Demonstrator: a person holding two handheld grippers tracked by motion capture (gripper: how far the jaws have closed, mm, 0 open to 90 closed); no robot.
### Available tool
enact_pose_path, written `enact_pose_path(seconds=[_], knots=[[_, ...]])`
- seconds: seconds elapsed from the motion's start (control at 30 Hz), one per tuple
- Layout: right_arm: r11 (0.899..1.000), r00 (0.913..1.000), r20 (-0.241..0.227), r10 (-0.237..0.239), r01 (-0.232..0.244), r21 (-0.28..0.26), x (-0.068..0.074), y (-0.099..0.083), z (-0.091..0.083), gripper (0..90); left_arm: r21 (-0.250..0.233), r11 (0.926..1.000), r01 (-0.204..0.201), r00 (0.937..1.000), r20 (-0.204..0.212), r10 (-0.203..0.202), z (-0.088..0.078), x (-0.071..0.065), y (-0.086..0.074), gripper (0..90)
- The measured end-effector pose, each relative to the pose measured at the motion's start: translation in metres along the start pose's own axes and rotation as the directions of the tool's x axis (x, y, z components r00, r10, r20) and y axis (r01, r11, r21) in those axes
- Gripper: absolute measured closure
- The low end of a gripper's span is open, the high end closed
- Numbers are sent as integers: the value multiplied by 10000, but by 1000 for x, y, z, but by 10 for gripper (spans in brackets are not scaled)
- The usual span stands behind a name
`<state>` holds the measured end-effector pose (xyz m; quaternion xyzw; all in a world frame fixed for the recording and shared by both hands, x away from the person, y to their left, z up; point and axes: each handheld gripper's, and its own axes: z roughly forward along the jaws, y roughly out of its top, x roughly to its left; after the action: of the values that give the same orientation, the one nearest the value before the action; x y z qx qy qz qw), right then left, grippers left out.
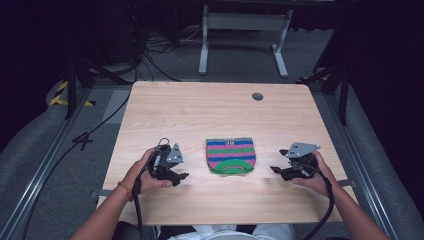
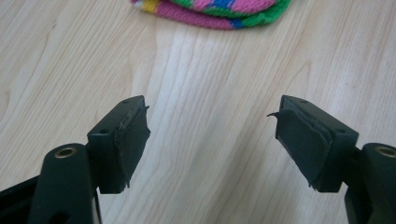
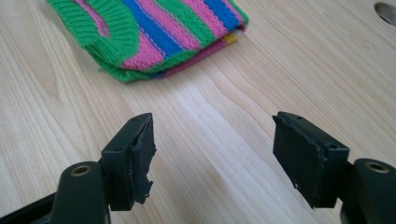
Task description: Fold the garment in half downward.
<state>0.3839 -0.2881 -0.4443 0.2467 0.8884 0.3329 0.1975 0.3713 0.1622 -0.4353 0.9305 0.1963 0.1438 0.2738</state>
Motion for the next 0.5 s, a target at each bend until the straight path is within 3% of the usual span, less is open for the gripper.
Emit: enact_pose_path(seconds=[0.13,0.23,0.4,0.5], knots=[[9994,9991,260,339,-337,-66,-5,-11,-9,301,-174,9980,612,9980,-121,-614,-6,5,-19,262],[9963,9954,434,849,-843,-167,-10,-24,-18,302,-261,9935,1105,9937,-160,-1109,-8,8,-37,264],[9936,9912,695,1123,-1114,-161,-15,-37,-25,302,-212,9910,1324,9909,-226,-1329,-12,9,-51,264],[9869,9835,833,1608,-1590,-285,-19,-48,-31,301,-285,9882,1504,9879,-331,-1513,-17,11,-60,262]])
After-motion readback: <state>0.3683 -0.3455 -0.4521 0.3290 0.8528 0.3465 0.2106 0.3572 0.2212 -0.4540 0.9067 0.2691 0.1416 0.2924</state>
